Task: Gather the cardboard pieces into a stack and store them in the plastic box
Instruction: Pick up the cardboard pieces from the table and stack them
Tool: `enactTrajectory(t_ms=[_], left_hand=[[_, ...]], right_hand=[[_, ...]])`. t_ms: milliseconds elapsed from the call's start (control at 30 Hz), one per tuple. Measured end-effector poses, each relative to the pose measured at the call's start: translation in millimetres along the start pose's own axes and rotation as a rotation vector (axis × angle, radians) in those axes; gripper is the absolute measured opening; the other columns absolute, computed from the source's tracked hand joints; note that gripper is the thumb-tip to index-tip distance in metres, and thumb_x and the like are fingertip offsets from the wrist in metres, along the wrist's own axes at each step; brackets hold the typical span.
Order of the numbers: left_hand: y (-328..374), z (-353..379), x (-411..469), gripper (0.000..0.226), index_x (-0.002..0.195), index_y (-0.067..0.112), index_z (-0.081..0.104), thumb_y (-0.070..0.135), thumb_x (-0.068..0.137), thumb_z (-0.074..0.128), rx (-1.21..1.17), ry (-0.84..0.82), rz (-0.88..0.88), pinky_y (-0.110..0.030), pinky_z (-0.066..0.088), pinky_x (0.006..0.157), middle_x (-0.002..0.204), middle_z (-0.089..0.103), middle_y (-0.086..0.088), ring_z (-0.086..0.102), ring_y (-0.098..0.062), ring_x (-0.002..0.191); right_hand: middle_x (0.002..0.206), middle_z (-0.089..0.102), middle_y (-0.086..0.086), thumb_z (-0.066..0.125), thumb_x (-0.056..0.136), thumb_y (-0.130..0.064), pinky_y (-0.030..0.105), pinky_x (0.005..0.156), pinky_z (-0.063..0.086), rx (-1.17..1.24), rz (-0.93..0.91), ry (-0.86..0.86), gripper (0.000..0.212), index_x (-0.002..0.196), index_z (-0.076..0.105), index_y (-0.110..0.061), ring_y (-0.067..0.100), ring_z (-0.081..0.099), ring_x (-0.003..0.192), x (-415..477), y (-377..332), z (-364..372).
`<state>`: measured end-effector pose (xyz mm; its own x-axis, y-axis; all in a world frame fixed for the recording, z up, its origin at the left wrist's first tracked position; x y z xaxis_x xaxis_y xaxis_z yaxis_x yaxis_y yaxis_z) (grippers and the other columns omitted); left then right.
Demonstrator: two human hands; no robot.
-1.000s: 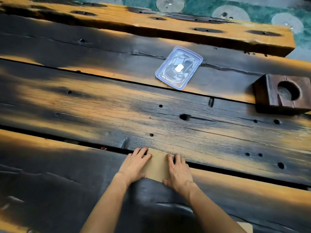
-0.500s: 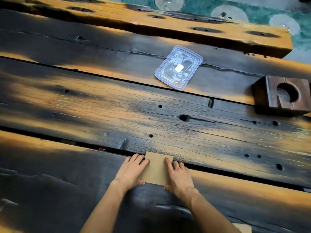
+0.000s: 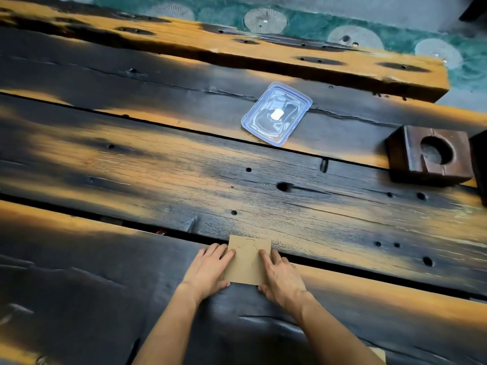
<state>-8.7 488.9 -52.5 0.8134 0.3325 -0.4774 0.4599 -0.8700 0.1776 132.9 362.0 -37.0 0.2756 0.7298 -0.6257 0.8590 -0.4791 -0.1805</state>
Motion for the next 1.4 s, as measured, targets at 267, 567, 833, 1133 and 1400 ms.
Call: enactTrajectory(t_ms=[267,567,833,1133,1400], left_hand=[[41,-9,-11,0.079,0.158,0.022,0.023,0.032,0.093,0.067,0.001,0.04,-0.038,-0.042,0.028,0.12,0.168,0.022,-0.008,0.025,-0.028,0.152],[105,-13,-26,0.078,0.157,0.021,0.025,0.029,0.091,0.066,-0.013,0.078,-0.033,-0.041,0.032,0.117,0.164,0.026,-0.007,0.029,-0.028,0.148],[163,-3,-37,0.077,0.158,0.021,0.023,0.027,0.093,0.064,0.019,0.065,-0.033,-0.044,0.032,0.118,0.167,0.023,-0.01,0.027,-0.031,0.15],[235,21,-46,0.079,0.158,0.021,0.024,0.029,0.091,0.065,0.018,0.052,-0.023,-0.043,0.035,0.114,0.163,0.028,-0.009,0.033,-0.031,0.145],[302,43,-55,0.075,0.157,0.021,0.024,0.029,0.094,0.063,0.001,0.021,-0.004,-0.044,0.033,0.114,0.165,0.027,-0.009,0.03,-0.032,0.147]], right_hand=[[0.164,0.017,0.019,0.071,0.092,-0.033,0.04,0.111,0.044,0.076,-0.006,0.047,0.09,0.16,0.013,-0.017,0.036,0.045,0.136,-31,24,-8],[0.166,0.015,0.017,0.069,0.089,-0.022,0.038,0.115,0.039,0.118,-0.008,0.094,0.084,0.157,0.02,-0.018,0.036,0.038,0.143,-82,65,1],[0.158,0.026,0.015,0.067,0.088,-0.026,0.041,0.105,0.047,0.128,0.032,0.138,0.079,0.154,0.024,-0.02,0.037,0.049,0.13,-128,103,22],[0.162,0.022,0.016,0.065,0.09,-0.024,0.04,0.108,0.044,0.125,0.043,0.134,0.081,0.157,0.02,-0.019,0.037,0.046,0.135,-185,154,49],[0.153,0.032,0.013,0.069,0.088,-0.027,0.041,0.103,0.048,0.107,0.063,0.123,0.083,0.156,0.021,-0.021,0.035,0.05,0.128,-228,201,80]])
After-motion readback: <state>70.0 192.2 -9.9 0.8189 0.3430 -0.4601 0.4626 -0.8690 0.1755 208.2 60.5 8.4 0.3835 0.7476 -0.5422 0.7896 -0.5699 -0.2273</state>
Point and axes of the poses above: each hand's wrist, its own x-axis towards the middle knuckle, its own z-axis out of the palm, y = z × x, the point moved 5 cm from there along x, towards the middle knuckle
